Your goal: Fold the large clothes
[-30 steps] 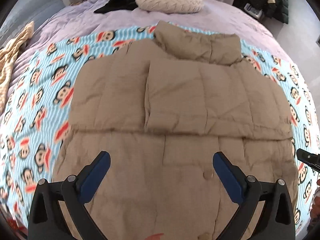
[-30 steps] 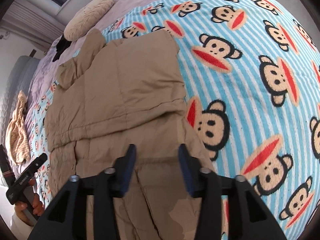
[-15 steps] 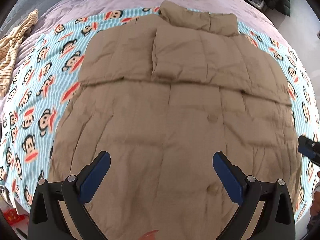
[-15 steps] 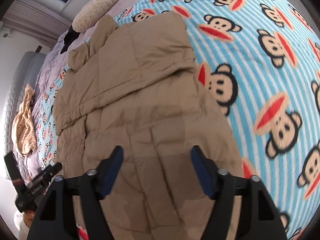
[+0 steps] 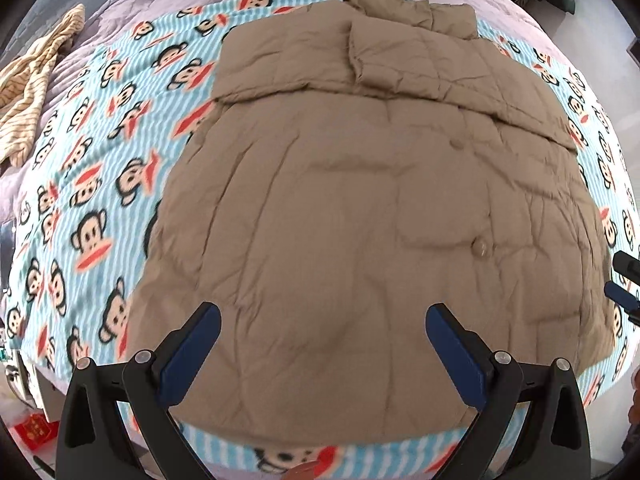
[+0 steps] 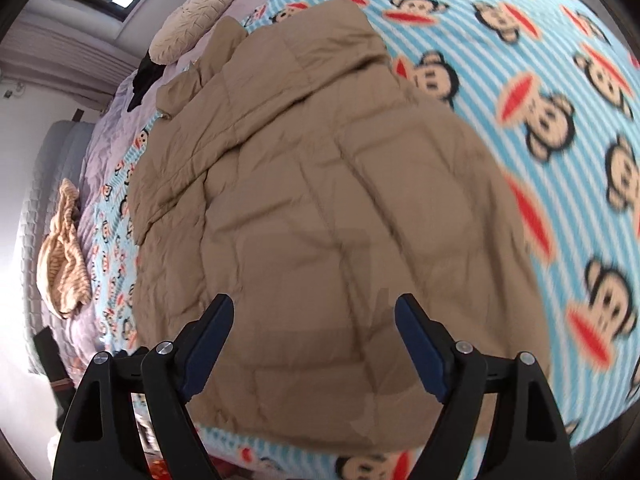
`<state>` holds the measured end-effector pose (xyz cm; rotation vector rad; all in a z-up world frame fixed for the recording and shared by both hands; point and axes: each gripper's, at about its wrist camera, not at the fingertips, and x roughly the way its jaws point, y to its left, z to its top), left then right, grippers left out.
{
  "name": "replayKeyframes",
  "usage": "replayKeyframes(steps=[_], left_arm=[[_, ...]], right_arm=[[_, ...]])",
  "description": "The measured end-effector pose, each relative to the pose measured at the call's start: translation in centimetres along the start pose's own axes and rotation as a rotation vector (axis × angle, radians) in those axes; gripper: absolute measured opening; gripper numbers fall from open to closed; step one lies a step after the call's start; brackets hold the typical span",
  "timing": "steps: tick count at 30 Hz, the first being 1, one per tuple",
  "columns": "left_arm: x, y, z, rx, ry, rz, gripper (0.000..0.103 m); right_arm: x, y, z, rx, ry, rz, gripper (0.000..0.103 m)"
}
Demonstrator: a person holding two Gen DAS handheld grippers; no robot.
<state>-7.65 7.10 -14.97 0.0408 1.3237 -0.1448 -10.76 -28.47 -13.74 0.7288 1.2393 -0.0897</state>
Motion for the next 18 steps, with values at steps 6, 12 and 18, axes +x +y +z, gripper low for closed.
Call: replayKeyframes(steps=[6, 12, 18], left_arm=[[-0.6, 1.5, -2.5, -0.005, 0.014, -0.004, 0.103], [-0.8, 2.6, -4.2, -0.005, 0.023, 0.039, 0.103], [-0.7, 3.8, -5.5, -0.017, 0.052, -0.024, 0.103]], right_arm=[[-0.2, 0.0, -3.2, 0.046, -0.004, 0.015, 0.086], [-1.3, -0.4, -5.2, 0.087, -0.028, 0.029, 0.086], [-1.8, -2.4, -6.5, 0.181, 0.041, 0.024, 0.086]])
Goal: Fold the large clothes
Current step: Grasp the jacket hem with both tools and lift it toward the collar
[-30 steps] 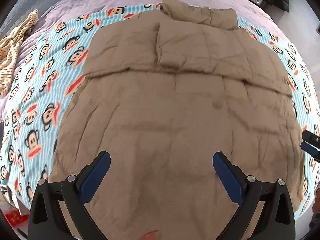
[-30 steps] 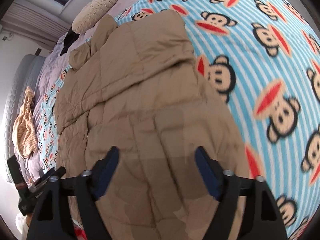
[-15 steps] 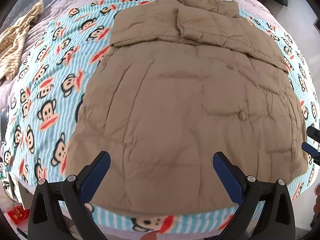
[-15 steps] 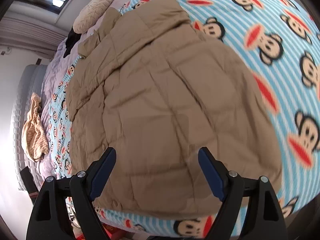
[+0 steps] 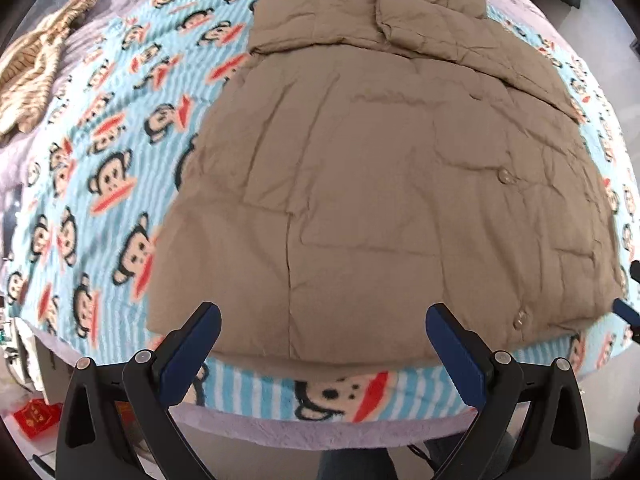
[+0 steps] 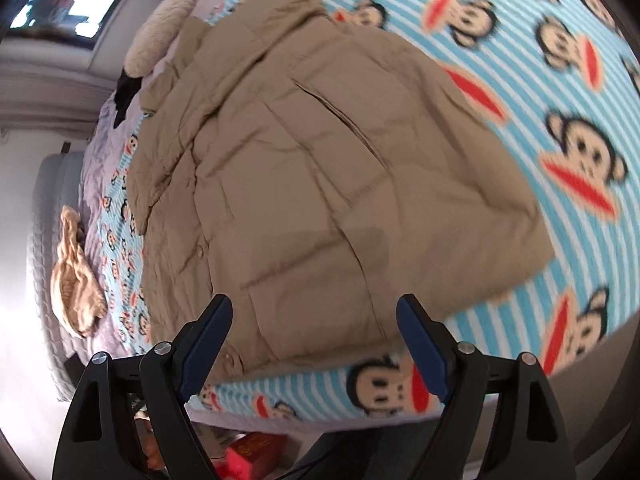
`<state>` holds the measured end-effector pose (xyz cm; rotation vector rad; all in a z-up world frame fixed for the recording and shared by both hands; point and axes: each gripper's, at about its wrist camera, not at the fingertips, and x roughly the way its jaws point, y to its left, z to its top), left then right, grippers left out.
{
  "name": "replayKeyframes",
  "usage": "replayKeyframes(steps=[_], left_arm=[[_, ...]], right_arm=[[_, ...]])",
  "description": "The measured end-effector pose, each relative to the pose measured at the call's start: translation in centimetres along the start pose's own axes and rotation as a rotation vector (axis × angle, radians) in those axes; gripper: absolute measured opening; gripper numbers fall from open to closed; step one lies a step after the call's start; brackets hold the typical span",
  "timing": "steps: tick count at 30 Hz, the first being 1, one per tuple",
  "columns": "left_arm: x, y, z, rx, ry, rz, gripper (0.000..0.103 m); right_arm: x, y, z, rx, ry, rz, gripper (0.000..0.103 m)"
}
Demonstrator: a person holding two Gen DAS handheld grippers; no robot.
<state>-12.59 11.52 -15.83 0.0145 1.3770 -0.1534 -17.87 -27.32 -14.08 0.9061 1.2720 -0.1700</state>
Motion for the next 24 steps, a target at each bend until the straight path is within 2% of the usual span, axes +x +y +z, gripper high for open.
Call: replayKeyframes(steps=[3, 8, 14, 19, 24], left_arm=[[-0.5, 1.1, -1.0, -0.023, -0.004, -0.045, 0.103], [-0.9, 3.1, -2.5, -0.065, 0.021, -0.080, 0.103], [-1.6, 6.2, -4.1, -0.198, 0.021, -0.164, 0.103], [0.2, 7.6, -4.9, -0.322, 0.059, -0.241, 0.103], [2.1, 7.8, -4.9, -0.375, 0.053, -0.294, 0.103]], right_arm=[[-0.5, -0.9, -0.8, 0.037, -0.003, -0.001, 0.086], [-0.9, -2.4, -2.2, 0.121, 0.005, 0.017, 0.086], [-0.2, -3.9, -2.6, 0.199, 0.055, 0.029, 0.086], [0.2, -4.3, -1.9, 0.198, 0.097, 0.039, 0.086], [0.8, -5.5, -1.3, 0.225, 0.114, 0.034, 0.086]])
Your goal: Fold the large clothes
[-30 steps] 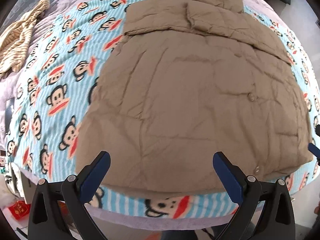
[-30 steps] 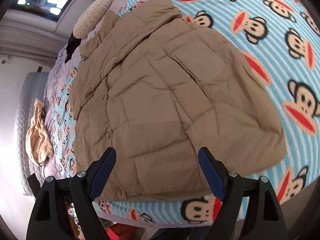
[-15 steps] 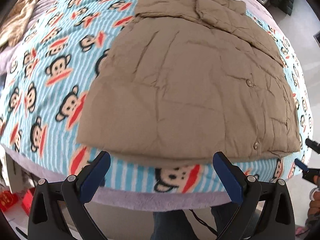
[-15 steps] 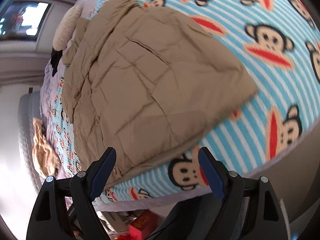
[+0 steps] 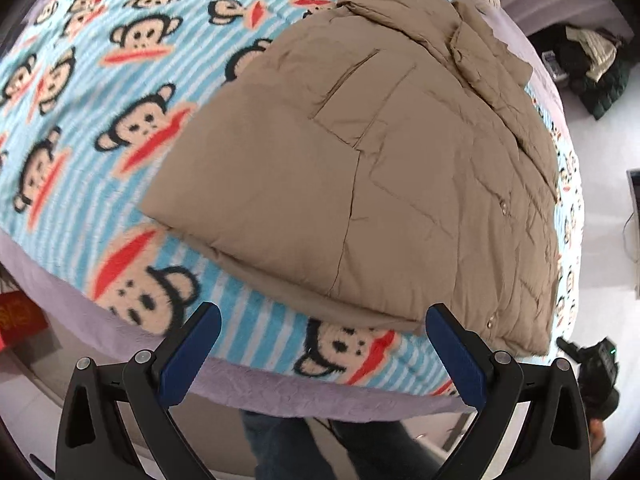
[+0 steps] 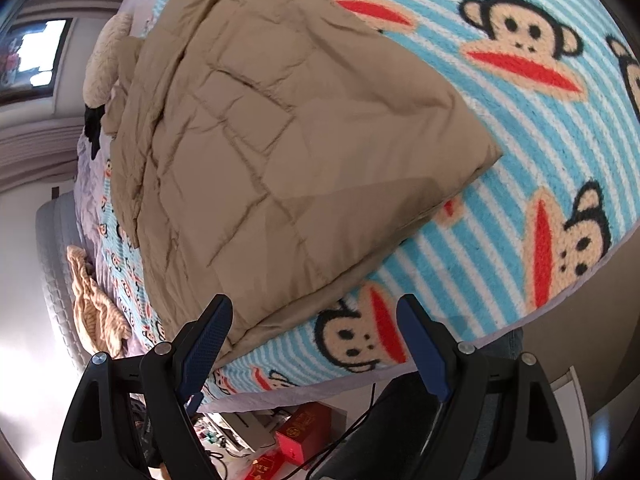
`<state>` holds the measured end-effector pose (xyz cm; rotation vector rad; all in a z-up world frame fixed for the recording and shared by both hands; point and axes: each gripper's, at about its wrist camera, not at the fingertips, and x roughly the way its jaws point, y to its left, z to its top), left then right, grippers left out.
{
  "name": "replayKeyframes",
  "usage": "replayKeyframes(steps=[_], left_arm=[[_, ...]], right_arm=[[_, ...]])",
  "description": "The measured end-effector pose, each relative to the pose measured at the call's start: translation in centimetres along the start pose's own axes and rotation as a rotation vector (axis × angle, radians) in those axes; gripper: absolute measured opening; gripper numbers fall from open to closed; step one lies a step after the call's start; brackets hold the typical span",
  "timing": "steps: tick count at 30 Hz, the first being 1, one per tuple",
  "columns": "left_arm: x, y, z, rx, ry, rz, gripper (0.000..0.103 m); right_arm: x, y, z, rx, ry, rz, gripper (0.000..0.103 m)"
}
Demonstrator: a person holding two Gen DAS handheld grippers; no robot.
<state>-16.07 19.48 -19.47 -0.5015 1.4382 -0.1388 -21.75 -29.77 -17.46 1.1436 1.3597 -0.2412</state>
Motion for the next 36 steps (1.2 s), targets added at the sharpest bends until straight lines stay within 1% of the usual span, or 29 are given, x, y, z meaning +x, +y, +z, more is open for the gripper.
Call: replayKeyframes(steps=[2, 4, 6, 11, 15, 16, 18, 19, 20, 21, 22, 23, 24, 25, 27, 31, 33, 35, 36], left_arm=[[1.1, 0.5, 0.5, -0.033, 0.005, -0.032, 0.103], [2.1, 0.7, 1.1, -0.067, 0.017, -0.076, 0.103], [3.1, 0.7, 1.9, -0.086, 0.020, -0.104, 0.103], [4.0, -0.6, 3.8, -0.073, -0.005, -0.135, 0.103], [4.9, -1.4, 4.7, -0.059, -0.002, -0.120, 0.101], [4.9, -1.6, 4.8, -0.051, -0.004, -0.119, 0.096], [4.9, -2.0, 4.9, -0.016, 0.006, -0.112, 0.046], [4.9, -2.2, 5.0, 0.007, 0.021, -0.101, 0.036], [4.7, -2.3, 5.1, 0.024, 0.023, -0.111, 0.020], [4.4, -2.3, 5.2, 0.036, 0.019, -0.121, 0.017], [3.8, -2.4, 5.3, 0.051, 0.008, -0.125, 0.017], [3.0, -2.6, 5.4, 0.070, -0.008, -0.129, 0.013], [2.2, -2.9, 5.6, 0.089, -0.023, -0.141, 0.012], [1.5, -3.1, 5.8, 0.100, -0.034, -0.151, 0.012], [0.1, -3.7, 6.1, 0.125, -0.061, -0.168, 0.012], [-3.3, -5.3, 7.4, 0.185, -0.129, -0.198, 0.012], [-4.8, -6.7, 8.6, 0.224, -0.163, -0.202, 0.012], [-6.0, -7.8, 9.8, 0.245, -0.187, -0.202, 0.012], [-6.7, -8.7, 10.7, 0.246, -0.194, -0.214, 0.012]], right_arm=[[0.5, -0.6, 0.3, 0.022, 0.017, 0.008, 0.086], [0.5, -0.9, 0.3, 0.038, 0.015, 0.017, 0.086], [0.6, -1.2, 0.5, 0.057, 0.007, 0.036, 0.086], [1.0, -2.0, 1.1, 0.101, -0.017, 0.080, 0.086], [2.0, -2.4, 1.9, 0.142, -0.041, 0.114, 0.086], [2.3, -2.6, 2.1, 0.159, -0.045, 0.118, 0.086], [2.6, -2.7, 2.3, 0.188, -0.056, 0.138, 0.086], [2.7, -2.7, 2.2, 0.200, -0.062, 0.147, 0.086], [2.7, -2.7, 2.2, 0.208, -0.068, 0.159, 0.086], [2.8, -2.7, 2.1, 0.212, -0.072, 0.175, 0.081], [2.8, -2.5, 2.1, 0.214, -0.073, 0.181, 0.068], [2.9, -2.4, 2.1, 0.211, -0.075, 0.177, 0.059], [2.8, -2.3, 2.1, 0.204, -0.079, 0.170, 0.030], [2.7, -2.2, 2.1, 0.196, -0.085, 0.158, 0.010], [2.2, -1.5, 2.1, 0.171, -0.107, 0.161, 0.009], [0.6, 1.2, 2.2, 0.063, -0.149, 0.151, 0.008], [-0.6, 3.1, 2.5, -0.006, -0.172, 0.140, 0.008], [-1.8, 4.8, 3.1, -0.060, -0.193, 0.144, 0.008], [-2.6, 6.2, 3.7, -0.097, -0.208, 0.148, 0.008]])
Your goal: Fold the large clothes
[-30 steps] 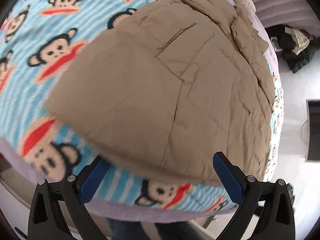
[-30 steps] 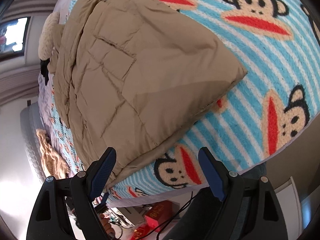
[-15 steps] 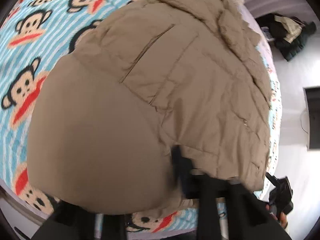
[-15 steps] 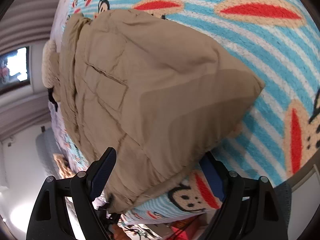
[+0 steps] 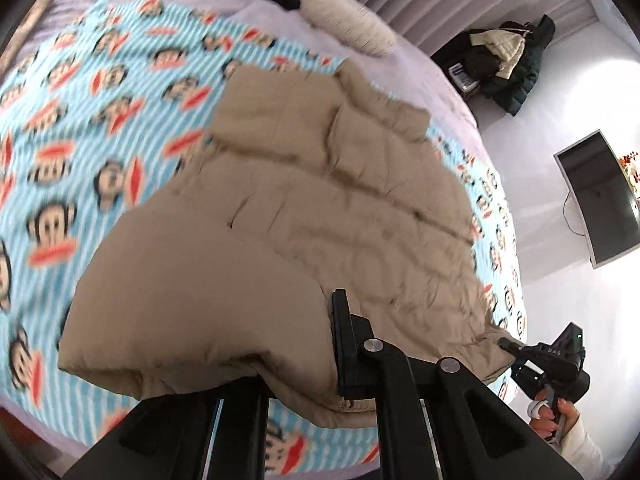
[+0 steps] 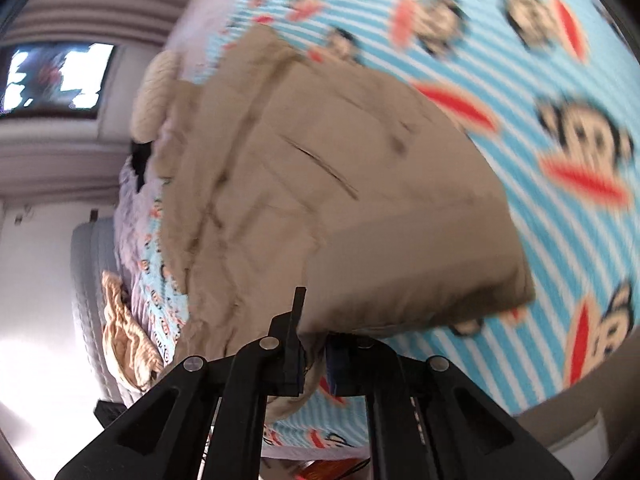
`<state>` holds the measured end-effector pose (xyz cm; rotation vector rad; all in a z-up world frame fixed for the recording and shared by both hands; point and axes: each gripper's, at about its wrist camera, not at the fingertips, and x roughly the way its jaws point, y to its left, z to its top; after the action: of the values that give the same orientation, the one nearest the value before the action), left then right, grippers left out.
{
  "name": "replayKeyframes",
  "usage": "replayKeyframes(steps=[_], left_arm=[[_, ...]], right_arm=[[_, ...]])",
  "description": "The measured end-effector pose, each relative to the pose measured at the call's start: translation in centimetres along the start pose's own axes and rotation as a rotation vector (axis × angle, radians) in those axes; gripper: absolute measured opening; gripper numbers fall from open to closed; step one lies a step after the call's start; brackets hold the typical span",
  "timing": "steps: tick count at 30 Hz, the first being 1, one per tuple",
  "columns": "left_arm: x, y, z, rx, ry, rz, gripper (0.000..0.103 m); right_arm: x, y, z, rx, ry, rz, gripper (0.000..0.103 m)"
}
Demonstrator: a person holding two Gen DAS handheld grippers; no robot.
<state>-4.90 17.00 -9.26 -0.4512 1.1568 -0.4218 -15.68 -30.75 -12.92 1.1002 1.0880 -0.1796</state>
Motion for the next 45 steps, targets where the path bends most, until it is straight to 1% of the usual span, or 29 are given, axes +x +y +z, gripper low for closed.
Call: replayKeyframes(steps=[2, 3, 5, 6, 7, 8, 9, 10, 12, 15, 17, 19, 25, 28, 31, 32, 33, 34, 35, 36, 37, 38, 39, 41, 42, 43, 44, 45], left_arm=[[-0.9, -1.1, 2.0, 0.011, -0.031, -0.020, 0.012], [-1.3, -1.8, 2.9, 0.022, -0.048, -0.019, 0.012], [-2.0, -3.5, 5.9, 0.041, -0.082, -0.008, 0.012], [-2.2, -4.2, 7.3, 0.045, -0.091, -0.007, 0.012], [-2.1, -4.8, 8.1, 0.046, -0.096, -0.005, 0.012], [-2.0, -5.4, 9.8, 0.050, -0.101, 0.003, 0.012], [-1.7, -5.9, 11.4, 0.054, -0.106, 0.015, 0.012], [-1.3, -6.3, 12.7, 0.058, -0.110, 0.033, 0.012], [-0.2, -7.1, 15.3, 0.075, -0.116, 0.081, 0.012], [1.9, -7.8, 18.2, 0.094, -0.123, 0.136, 0.012], [4.2, -7.8, 20.0, 0.108, -0.118, 0.187, 0.012], [7.0, -6.9, 21.6, 0.103, -0.099, 0.220, 0.012], [14.9, -3.3, 24.9, 0.062, -0.034, 0.258, 0.012], [18.2, -2.3, 26.2, 0.076, -0.009, 0.287, 0.012], [20.4, -1.6, 26.9, 0.086, 0.011, 0.293, 0.014], [20.7, -1.5, 26.9, 0.088, 0.016, 0.294, 0.017], [20.7, -1.5, 26.9, 0.087, 0.018, 0.284, 0.017], [20.3, -1.5, 26.8, 0.097, 0.022, 0.269, 0.020], [19.8, -1.7, 26.6, 0.113, 0.019, 0.251, 0.032], [19.1, -1.9, 26.3, 0.127, 0.011, 0.236, 0.053], [18.2, -2.1, 26.0, 0.142, -0.003, 0.232, 0.064], [17.0, -2.3, 25.8, 0.158, -0.028, 0.247, 0.079], [16.1, -2.5, 25.7, 0.173, -0.053, 0.263, 0.081], [14.5, -2.8, 25.4, 0.198, -0.083, 0.290, 0.081], [14.1, -3.0, 25.3, 0.198, -0.096, 0.302, 0.081], [14.0, -3.1, 25.3, 0.201, -0.094, 0.299, 0.081], [14.4, -3.2, 25.4, 0.207, -0.078, 0.289, 0.080], [15.3, -3.5, 25.3, 0.222, -0.044, 0.261, 0.068]], right_arm=[[-0.9, 2.4, 1.6, -0.063, -0.026, 0.013, 0.008], [-1.3, 3.8, 2.6, -0.097, -0.042, 0.028, 0.007], [-2.0, 6.3, 4.6, -0.155, -0.070, 0.046, 0.007], [-2.2, 7.3, 5.4, -0.174, -0.079, 0.051, 0.007], [-2.5, 9.0, 7.0, -0.201, -0.090, 0.061, 0.007], [-2.6, 10.2, 8.0, -0.219, -0.094, 0.070, 0.007], [-2.7, 11.2, 8.9, -0.234, -0.096, 0.077, 0.007], [-2.5, 12.8, 10.6, -0.262, -0.094, 0.087, 0.007], [-2.1, 15.1, 13.1, -0.312, -0.088, 0.089, 0.007], [-0.7, 18.2, 16.8, -0.379, -0.076, 0.072, 0.007], [1.1, 19.7, 18.7, -0.421, -0.073, 0.048, 0.007], [3.6, 20.3, 20.4, -0.425, -0.060, 0.019, 0.007], [11.0, 19.4, 24.7, -0.354, -0.036, -0.043, 0.007], [14.5, 18.8, 26.2, -0.328, -0.032, -0.082, 0.007], [17.2, 18.0, 27.4, -0.298, -0.024, -0.108, 0.007], [17.9, 17.8, 27.7, -0.285, -0.021, -0.111, 0.007], [18.5, 17.5, 28.0, -0.270, -0.016, -0.112, 0.007], [18.9, 17.3, 28.2, -0.258, -0.007, -0.110, 0.008], [19.1, 17.1, 28.2, -0.250, 0.003, -0.106, 0.008], [19.0, 17.1, 28.2, -0.247, 0.012, -0.103, 0.009], [18.9, 17.2, 28.3, -0.250, 0.025, -0.097, 0.011], [18.7, 17.3, 28.4, -0.262, 0.037, -0.095, 0.012], [18.3, 17.7, 28.4, -0.287, 0.046, -0.094, 0.016], [17.1, 18.4, 28.2, -0.331, 0.036, -0.099, 0.034], [16.5, 18.7, 28.0, -0.345, 0.025, -0.094, 0.051], [15.5, 19.1, 27.4, -0.366, 0.005, -0.078, 0.056], [14.9, 19.4, 26.9, -0.388, -0.001, -0.072, 0.056], [14.6, 19.7, 26.2, -0.422, 0.004, -0.077, 0.052]])
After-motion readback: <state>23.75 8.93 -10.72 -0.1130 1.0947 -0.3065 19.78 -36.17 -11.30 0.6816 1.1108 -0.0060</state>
